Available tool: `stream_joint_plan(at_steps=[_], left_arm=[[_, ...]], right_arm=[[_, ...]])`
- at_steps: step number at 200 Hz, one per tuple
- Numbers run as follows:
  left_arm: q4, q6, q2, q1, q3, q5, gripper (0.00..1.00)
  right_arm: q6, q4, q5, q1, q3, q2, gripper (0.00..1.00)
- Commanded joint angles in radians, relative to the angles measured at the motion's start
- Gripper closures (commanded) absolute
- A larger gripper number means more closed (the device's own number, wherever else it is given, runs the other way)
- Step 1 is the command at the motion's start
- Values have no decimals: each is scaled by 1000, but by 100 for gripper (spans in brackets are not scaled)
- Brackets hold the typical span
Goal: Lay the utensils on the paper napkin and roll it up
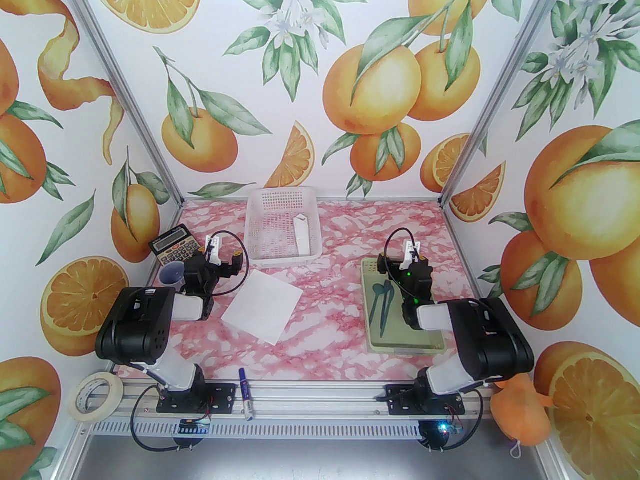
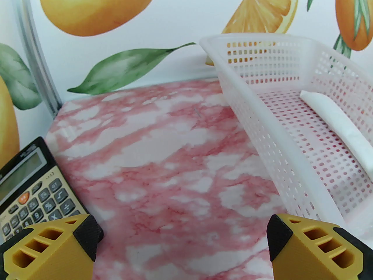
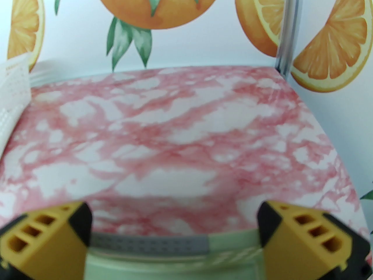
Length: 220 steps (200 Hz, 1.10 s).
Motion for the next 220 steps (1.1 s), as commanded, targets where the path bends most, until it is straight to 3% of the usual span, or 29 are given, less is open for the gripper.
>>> stream_joint_plan(at_steps=[1, 142, 167, 196, 220], left_arm=[[4, 8, 7, -2, 5, 9, 0], [7, 7, 6, -2, 3, 10, 0], [40, 12, -6, -2, -18, 13, 0], [14, 3, -117, -3, -53, -10, 0], [-144, -16, -256, -5, -39, -23, 0]], right_arm=[[4, 1, 20, 5, 11, -8, 0], [5, 4, 17, 5, 10, -9, 0], [9, 76, 31, 5, -33, -22, 0], [15, 3, 63, 5, -51, -143, 0], [35, -171, 85, 5, -29, -299, 0]])
